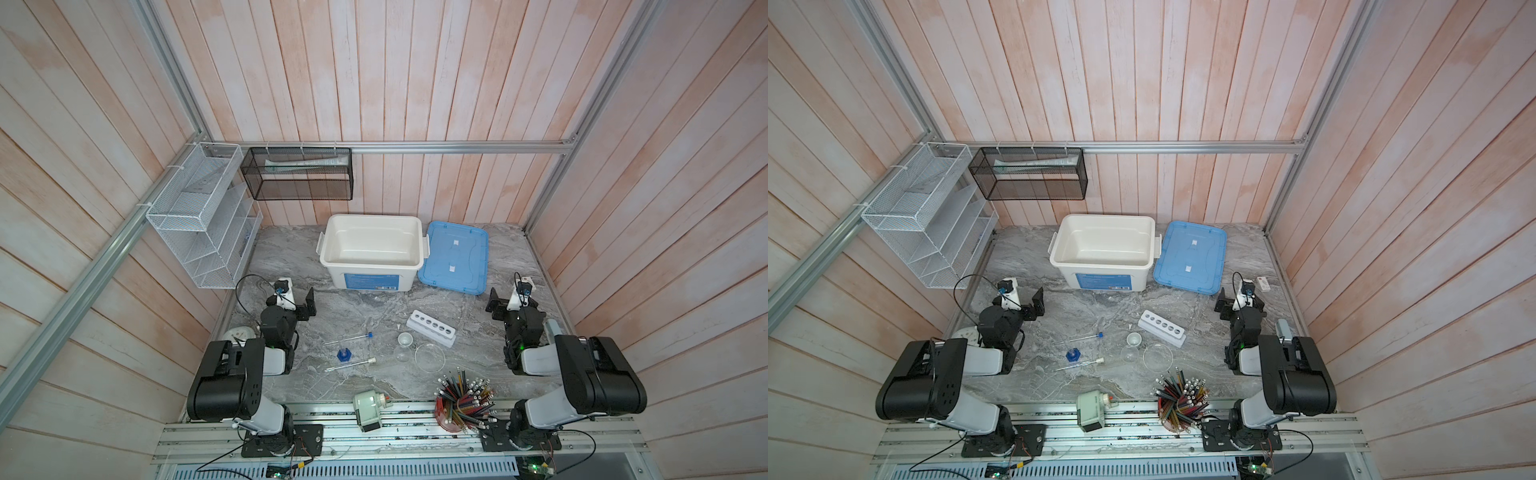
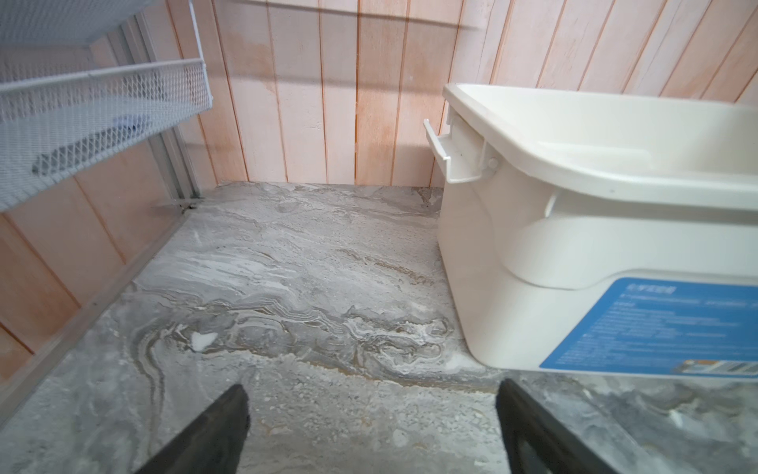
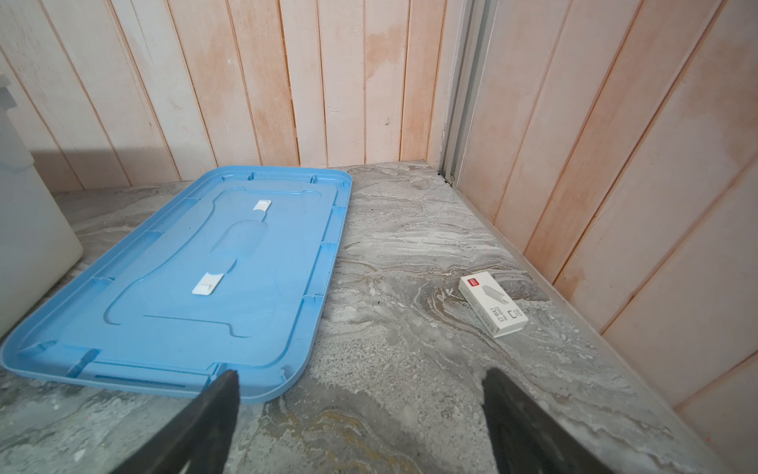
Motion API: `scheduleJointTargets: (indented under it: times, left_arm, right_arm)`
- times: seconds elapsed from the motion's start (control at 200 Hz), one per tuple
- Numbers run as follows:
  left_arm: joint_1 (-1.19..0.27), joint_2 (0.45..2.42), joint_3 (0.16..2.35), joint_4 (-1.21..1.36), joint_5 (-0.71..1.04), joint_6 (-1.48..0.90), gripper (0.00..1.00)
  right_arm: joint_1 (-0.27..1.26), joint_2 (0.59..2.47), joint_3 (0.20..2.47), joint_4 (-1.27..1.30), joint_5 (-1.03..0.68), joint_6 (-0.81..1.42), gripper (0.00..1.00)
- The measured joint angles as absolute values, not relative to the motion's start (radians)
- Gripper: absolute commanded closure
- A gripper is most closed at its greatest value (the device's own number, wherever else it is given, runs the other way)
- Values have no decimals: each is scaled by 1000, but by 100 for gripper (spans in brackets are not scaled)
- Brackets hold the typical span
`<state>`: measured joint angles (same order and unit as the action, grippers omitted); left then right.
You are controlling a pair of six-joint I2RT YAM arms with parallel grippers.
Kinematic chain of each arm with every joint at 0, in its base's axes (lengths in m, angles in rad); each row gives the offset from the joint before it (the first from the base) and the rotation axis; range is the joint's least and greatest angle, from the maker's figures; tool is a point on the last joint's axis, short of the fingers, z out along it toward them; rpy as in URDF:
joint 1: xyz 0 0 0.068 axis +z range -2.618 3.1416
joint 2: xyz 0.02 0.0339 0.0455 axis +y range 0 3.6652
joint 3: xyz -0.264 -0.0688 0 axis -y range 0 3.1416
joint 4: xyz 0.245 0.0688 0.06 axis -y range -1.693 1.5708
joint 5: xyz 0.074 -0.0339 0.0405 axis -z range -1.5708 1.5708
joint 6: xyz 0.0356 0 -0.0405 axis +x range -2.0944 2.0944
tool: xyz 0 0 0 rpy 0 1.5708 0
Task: Organize the chemistry lab equipment
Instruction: 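Lower the left gripper over the blue-capped test tube while the right arm rises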
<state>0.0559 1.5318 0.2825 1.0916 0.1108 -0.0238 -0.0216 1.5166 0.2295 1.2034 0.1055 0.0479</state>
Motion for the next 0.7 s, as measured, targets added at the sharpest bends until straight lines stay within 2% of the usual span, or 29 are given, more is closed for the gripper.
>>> scheduleJointTargets:
  times: [0.085,0.155,0.385,0.45,0.57,0.7]
  left_arm:
    - [53,1483,295,1010,88,-29,16]
    - [49,1383,335,887,66,-32,17]
    - [-70,1102,621,577,-4,2,18]
    - [-86,1077,721,484,28,14,23]
    - [-108,1074,900,276,141,68,26]
    - [-221,1124,1059,7,214,206,30]
  right_arm:
    - [-22,1509,231,1197,105,45,20]
    - [-22,1448,259,1092,97,35,25]
    - [46,1161,383,860,93,36,25]
    - [80,1115,405,789,96,38,25]
    - [141,1058,450,627,95,48,26]
    - [208,984,468,484,91,56,26]
